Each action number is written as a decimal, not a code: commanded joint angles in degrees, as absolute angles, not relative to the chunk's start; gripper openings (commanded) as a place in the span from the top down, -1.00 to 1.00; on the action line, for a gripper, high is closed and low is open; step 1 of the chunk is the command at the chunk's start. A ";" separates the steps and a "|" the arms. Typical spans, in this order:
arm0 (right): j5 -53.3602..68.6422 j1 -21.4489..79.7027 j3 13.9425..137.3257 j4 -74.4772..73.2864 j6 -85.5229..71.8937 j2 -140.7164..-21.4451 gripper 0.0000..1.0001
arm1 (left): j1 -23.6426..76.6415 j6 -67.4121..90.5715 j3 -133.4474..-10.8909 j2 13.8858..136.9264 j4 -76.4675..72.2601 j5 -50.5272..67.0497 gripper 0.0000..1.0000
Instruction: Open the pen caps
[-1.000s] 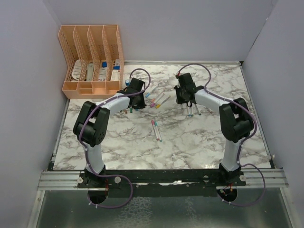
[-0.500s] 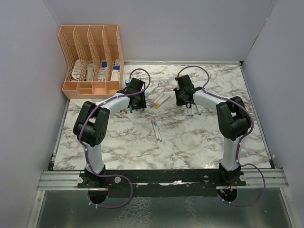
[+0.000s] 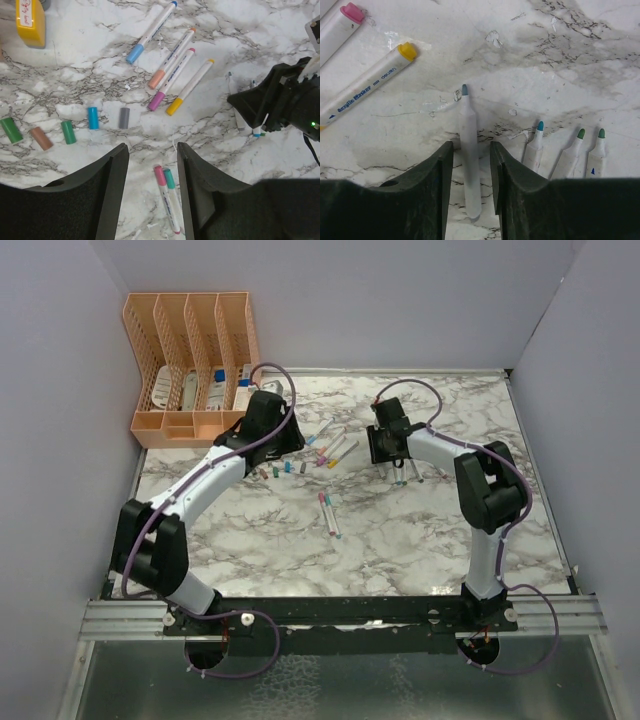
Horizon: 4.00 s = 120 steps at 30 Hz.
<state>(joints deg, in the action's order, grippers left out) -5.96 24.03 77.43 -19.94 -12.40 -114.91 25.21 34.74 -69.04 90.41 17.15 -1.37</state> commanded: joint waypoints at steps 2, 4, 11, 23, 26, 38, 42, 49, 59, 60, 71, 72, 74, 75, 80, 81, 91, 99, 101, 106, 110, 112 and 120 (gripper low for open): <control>-6.37 23.64 79.86 -19.66 -12.22 -114.41 0.14 | 25.31 36.94 -63.76 83.49 16.51 -1.72 0.01; -5.54 23.64 80.50 -19.00 -11.21 -113.57 0.03 | 25.28 37.21 -62.47 81.40 16.17 -1.92 -0.07; -1.86 24.59 85.70 -20.94 -7.15 -114.26 -0.17 | 24.94 38.42 -60.14 78.65 14.78 0.27 -0.57; -0.63 26.84 89.73 -23.66 -3.35 -115.77 -0.42 | 23.60 40.05 -56.15 75.72 11.61 3.54 -0.98; 0.14 27.42 90.26 -24.88 -2.79 -115.75 -0.42 | 23.55 40.07 -55.48 75.09 11.55 3.43 -0.98; -2.71 40.30 75.79 -25.00 -8.35 -105.73 -0.41 | 23.29 40.94 -53.11 73.58 10.54 2.92 -0.97; -4.60 43.65 72.17 -24.37 -11.09 -103.36 -0.40 | 23.20 41.32 -52.58 73.23 10.29 2.82 -0.97; -5.83 45.68 69.10 -23.98 -13.07 -102.91 -0.40 | 23.14 41.38 -52.31 72.99 10.33 2.60 -0.97; -5.70 46.48 68.02 -23.35 -13.65 -103.36 -0.39 | 23.03 41.26 -52.03 73.61 10.16 2.72 -0.96; -5.65 46.61 68.03 -23.32 -13.69 -103.47 -0.39 | 23.03 41.28 -52.01 73.58 10.11 2.82 -0.96; -6.21 47.46 68.26 -23.29 -14.48 -105.10 -0.38 | 22.86 41.18 -51.54 73.20 10.02 2.90 -0.96; -6.36 47.54 68.24 -23.32 -14.44 -105.26 -0.37 | 22.85 41.19 -51.53 73.21 10.03 2.97 -0.96; -6.66 47.61 68.37 -23.59 -14.50 -105.63 -0.37 | 22.81 41.22 -51.43 73.08 9.95 3.03 -0.96; -6.76 47.68 68.38 -23.51 -14.55 -105.78 -0.36 | 22.77 41.21 -51.35 73.12 9.94 3.06 -0.96; -6.94 47.94 68.12 -23.48 -14.79 -106.25 -0.36 | 22.59 41.18 -51.17 73.13 9.77 3.25 -0.96; -6.92 47.98 68.04 -23.48 -14.85 -106.34 -0.35 | 22.52 41.19 -51.12 73.13 9.76 3.33 -0.96; -6.76 48.25 66.48 -23.34 -15.03 -106.98 -0.31 | 22.32 41.42 -50.79 73.12 9.50 3.73 -0.96; -7.36 48.22 64.51 -23.37 -15.40 -106.83 -0.17 | 22.28 41.49 -50.81 73.03 9.54 3.78 -0.96; -7.74 48.25 63.91 -23.45 -15.48 -106.64 -0.06 | 22.24 41.52 -50.81 73.04 9.57 3.85 -0.96; -7.63 48.21 62.56 -23.57 -15.49 -105.87 0.27 | 22.26 41.56 -50.80 73.21 9.64 4.11 -0.96; -7.02 48.25 61.80 -23.26 -15.40 -105.69 0.55 | 22.24 41.69 -50.82 73.71 9.41 4.34 -0.96; -6.28 48.21 61.69 -22.91 -15.27 -105.50 0.72 | 22.27 41.74 -50.81 73.86 9.26 4.56 -0.96; -8.73 48.12 64.22 -20.54 -15.18 -101.55 0.97 | 22.24 43.05 -49.93 75.24 6.39 8.36 -0.94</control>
